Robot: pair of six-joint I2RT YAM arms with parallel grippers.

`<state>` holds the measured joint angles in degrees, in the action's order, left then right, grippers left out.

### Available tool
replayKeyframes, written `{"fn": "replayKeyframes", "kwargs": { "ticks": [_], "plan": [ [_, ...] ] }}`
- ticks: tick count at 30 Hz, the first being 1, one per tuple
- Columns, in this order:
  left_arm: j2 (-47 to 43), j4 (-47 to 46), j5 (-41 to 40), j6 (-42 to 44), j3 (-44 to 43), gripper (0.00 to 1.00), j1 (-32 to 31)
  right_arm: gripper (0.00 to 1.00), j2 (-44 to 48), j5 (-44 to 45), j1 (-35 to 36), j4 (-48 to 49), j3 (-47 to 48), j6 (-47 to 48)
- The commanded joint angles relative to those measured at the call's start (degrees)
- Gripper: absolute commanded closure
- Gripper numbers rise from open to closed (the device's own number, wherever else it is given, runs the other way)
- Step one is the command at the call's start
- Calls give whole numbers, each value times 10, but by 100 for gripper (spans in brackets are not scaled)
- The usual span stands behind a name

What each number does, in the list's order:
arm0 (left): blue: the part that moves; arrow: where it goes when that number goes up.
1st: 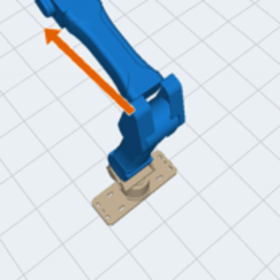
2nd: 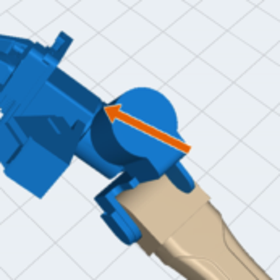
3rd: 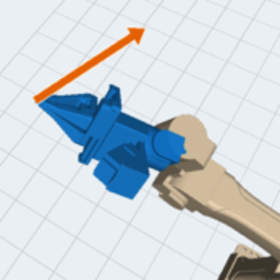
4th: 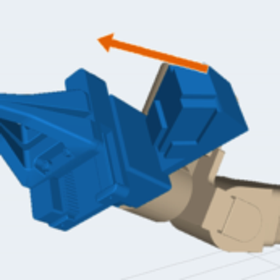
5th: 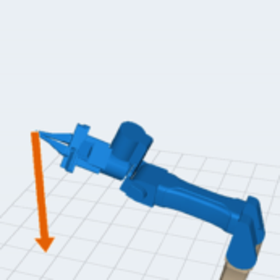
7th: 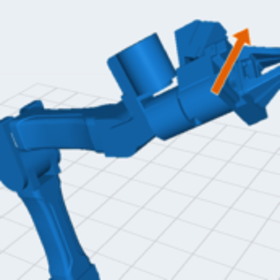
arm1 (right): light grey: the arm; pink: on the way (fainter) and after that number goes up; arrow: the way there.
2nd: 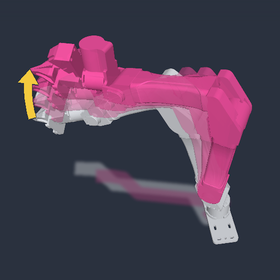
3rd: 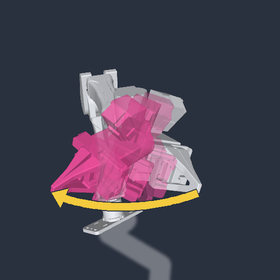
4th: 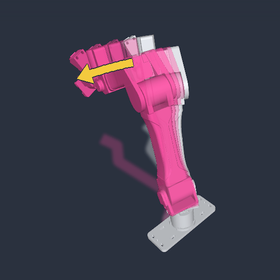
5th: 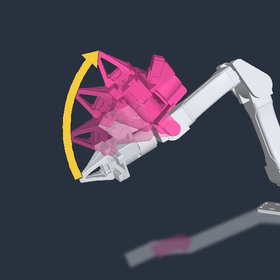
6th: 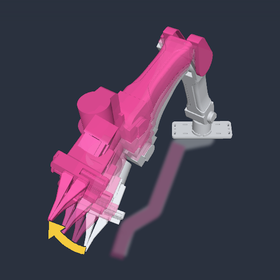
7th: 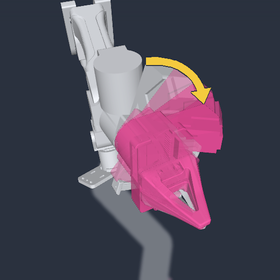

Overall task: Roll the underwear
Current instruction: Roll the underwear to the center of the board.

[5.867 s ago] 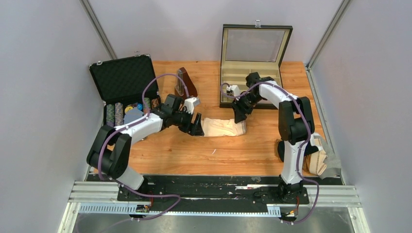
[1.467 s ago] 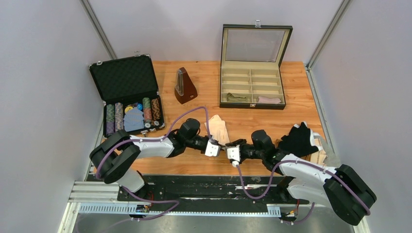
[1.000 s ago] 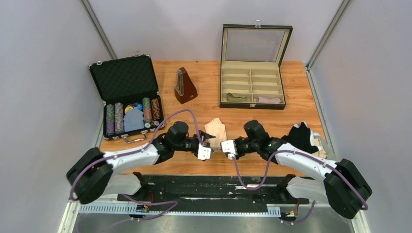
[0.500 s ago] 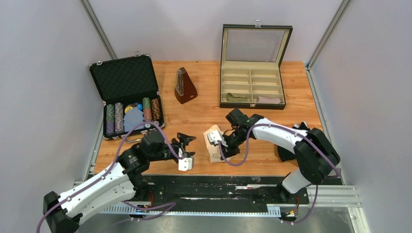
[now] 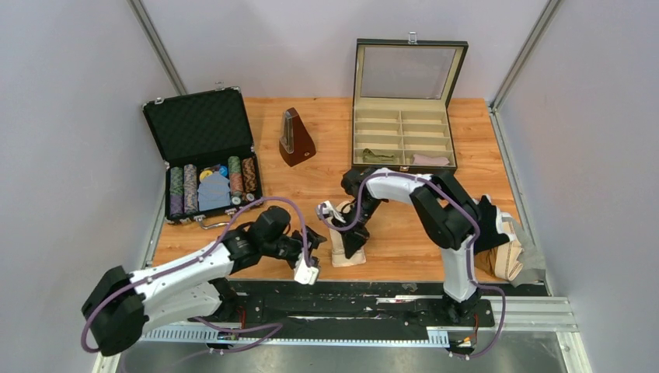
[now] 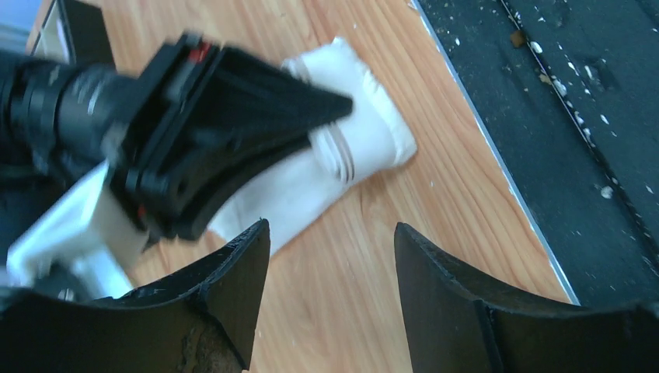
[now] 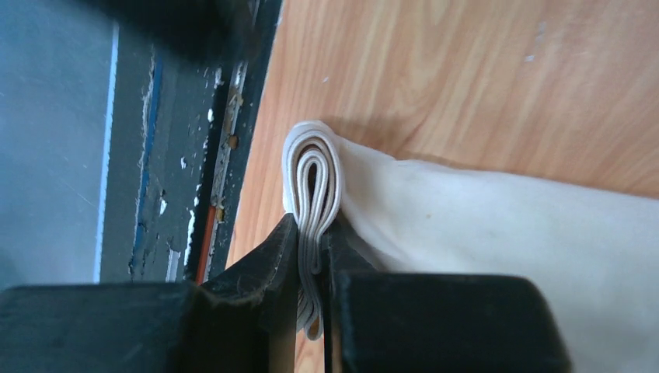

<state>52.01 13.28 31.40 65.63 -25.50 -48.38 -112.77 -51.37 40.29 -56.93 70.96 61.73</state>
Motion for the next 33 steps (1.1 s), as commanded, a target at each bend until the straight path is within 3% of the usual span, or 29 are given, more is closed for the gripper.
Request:
{"fn": "replayKeyframes", "kwargs": {
  "ticks": [1, 6, 13, 18, 27, 33],
  "plan": [
    [82, -122, 65, 63, 1, 33, -16, 100, -90, -47, -20, -94, 109, 3],
    [168, -199, 77, 57, -6, 33, -42, 100, -164, -76, -51, -166, 209, -5],
    [238, -253, 14, 45, -3, 37, -65, 100, -196, -78, -55, -191, 243, -12],
    [263, -307, -61, 50, 21, 40, -73, 100, -211, -86, -55, -207, 253, -19],
    [260, -322, -113, 79, 54, 41, -73, 100, -234, -87, -55, -219, 264, -44],
    [306, -322, -122, 103, 42, 57, -73, 98, -238, -81, -56, -221, 255, -52]
  ]
}}
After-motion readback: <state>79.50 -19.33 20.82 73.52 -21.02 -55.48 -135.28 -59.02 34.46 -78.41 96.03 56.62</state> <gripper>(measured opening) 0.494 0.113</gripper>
